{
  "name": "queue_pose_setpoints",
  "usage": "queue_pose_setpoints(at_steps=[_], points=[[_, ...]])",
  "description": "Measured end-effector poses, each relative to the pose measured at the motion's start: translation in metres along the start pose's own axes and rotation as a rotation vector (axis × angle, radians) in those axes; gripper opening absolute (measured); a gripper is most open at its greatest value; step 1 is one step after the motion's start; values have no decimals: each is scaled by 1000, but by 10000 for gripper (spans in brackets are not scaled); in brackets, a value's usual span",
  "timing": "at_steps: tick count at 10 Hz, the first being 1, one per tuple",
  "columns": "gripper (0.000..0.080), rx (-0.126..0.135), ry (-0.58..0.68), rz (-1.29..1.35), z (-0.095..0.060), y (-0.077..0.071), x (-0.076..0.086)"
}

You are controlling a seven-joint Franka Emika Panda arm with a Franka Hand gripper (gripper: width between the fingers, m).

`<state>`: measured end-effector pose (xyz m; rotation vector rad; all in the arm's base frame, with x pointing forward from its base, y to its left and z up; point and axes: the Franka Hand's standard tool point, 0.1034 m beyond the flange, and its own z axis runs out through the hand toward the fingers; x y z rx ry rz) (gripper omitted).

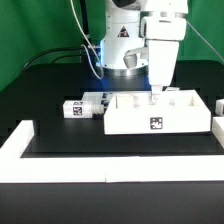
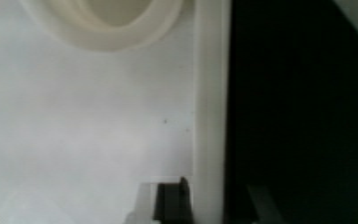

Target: Assemble one leg

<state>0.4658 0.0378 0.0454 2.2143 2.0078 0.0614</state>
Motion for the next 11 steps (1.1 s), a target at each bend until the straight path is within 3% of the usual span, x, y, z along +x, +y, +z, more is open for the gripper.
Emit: queue_pose_setpoints(at_steps=[4,5,9,11], points=[[54,2,2,-25,2,-1,0],[54,-15,18,-88,4,2,-2],[54,-11,36,-121,27,19,27],[54,11,25,-5,38,26,35]])
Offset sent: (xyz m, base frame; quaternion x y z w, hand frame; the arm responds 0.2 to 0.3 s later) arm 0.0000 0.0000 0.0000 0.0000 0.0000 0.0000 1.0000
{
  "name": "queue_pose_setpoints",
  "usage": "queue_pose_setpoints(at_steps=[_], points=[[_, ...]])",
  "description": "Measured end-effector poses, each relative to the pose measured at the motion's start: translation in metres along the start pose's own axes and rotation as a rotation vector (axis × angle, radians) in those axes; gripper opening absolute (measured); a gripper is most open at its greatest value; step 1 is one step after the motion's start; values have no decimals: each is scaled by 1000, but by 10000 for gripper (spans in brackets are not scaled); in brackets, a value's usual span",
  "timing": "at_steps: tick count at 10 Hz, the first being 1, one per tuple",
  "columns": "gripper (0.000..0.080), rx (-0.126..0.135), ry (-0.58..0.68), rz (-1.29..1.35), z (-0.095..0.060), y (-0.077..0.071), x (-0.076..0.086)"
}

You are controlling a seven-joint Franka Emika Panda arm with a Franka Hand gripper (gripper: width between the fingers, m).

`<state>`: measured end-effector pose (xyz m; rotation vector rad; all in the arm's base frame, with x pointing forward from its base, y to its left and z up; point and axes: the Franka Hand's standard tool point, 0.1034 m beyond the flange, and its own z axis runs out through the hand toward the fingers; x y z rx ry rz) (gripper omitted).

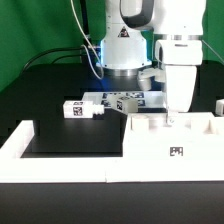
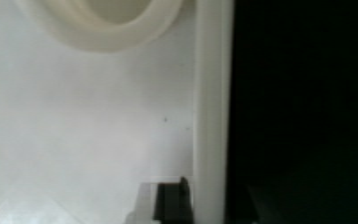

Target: Assemble one leg

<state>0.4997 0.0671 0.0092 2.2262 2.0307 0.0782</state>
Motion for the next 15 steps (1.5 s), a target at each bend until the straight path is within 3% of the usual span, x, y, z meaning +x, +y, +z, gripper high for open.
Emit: queue_pose_setpoints(at_steps=[4,9,11,12,13,14,15], points=[[54,-15,13,-9,0,0,0],[54,22,-33,-85,1,7,-1],[54,21,-31,-84,1,7,-1],[145,21,-31,-84,1,7,-1],[340,21,-31,-84,1,7,-1],[340,21,-31,-84,1,7,-1],[545,21,-31,-84,1,7,-1]])
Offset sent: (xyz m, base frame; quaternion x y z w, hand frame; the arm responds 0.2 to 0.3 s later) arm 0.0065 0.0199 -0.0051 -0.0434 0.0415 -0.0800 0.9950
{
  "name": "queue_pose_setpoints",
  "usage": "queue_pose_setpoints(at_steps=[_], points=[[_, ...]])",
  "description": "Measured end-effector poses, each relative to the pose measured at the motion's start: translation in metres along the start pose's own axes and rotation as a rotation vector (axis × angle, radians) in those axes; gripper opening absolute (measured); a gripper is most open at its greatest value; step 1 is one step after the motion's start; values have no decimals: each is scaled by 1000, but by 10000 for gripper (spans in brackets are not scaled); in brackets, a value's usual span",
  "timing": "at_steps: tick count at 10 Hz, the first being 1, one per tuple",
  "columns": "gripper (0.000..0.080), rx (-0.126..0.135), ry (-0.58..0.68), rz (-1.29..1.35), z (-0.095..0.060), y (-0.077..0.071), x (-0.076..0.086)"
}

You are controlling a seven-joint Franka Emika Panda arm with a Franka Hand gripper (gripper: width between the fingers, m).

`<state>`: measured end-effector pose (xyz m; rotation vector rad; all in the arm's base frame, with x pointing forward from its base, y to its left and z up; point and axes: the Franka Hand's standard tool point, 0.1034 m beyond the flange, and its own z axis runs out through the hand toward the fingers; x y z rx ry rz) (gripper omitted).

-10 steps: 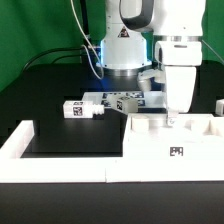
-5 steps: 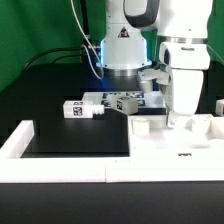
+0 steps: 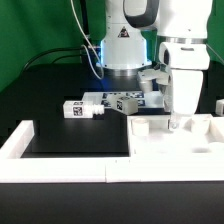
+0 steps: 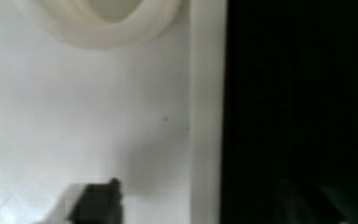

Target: Assemble one leg

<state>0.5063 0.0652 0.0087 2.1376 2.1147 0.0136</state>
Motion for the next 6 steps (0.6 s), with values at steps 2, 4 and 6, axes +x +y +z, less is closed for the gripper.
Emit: queue_pose_setpoints(at_steps=[2,4,6], points=[[626,-15,1,27,-17,-3,-1],[646,-34,-1,87,-41,-13,-11],[649,-44,2,204,-53,-18,-13]])
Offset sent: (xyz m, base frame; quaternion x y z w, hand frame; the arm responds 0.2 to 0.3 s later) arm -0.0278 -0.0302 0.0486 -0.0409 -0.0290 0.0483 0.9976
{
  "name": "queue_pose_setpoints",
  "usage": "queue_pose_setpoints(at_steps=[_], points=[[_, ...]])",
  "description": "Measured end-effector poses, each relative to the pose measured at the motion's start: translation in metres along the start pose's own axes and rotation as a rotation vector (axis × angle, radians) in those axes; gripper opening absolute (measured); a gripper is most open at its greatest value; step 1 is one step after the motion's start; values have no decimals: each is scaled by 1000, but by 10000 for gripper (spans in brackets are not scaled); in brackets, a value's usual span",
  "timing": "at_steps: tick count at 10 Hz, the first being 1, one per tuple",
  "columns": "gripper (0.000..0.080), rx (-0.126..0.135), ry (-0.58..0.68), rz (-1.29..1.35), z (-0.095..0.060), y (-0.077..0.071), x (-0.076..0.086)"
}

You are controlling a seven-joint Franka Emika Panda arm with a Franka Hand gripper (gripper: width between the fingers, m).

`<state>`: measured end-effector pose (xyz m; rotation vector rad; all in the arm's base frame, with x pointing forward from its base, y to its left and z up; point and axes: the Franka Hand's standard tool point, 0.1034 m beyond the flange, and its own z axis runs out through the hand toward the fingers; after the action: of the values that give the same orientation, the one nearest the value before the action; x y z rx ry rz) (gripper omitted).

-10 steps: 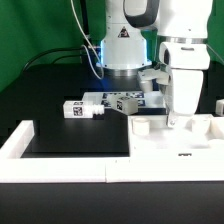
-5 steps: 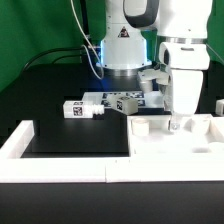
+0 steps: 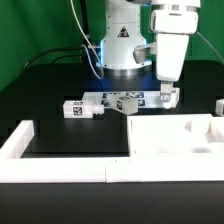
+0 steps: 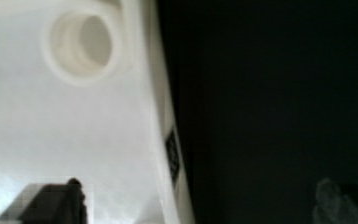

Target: Assemble one leg

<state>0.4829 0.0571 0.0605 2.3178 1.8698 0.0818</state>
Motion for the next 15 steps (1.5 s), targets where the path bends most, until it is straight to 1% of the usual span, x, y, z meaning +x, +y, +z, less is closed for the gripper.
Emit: queue_pose_setpoints(at_steps=[4,5,6,7,8,9,12,13,14,15], points=[[649,4,-1,-12,2,-1,0],[649,2,0,15,1,-1,0],[649,-7,2,93,-6,1,-2],[649,-5,1,173,-9,2,-8],[649,24,-17,240,-7,2,-14],[649,22,-6,239,-7,4,-15],[649,24,-7,235,-6,2,-13],[649,30,-12,267,-5,2,-18],[649,50,-40,336,-3,1,-31],[649,69,-73,372,-4,0,-40]])
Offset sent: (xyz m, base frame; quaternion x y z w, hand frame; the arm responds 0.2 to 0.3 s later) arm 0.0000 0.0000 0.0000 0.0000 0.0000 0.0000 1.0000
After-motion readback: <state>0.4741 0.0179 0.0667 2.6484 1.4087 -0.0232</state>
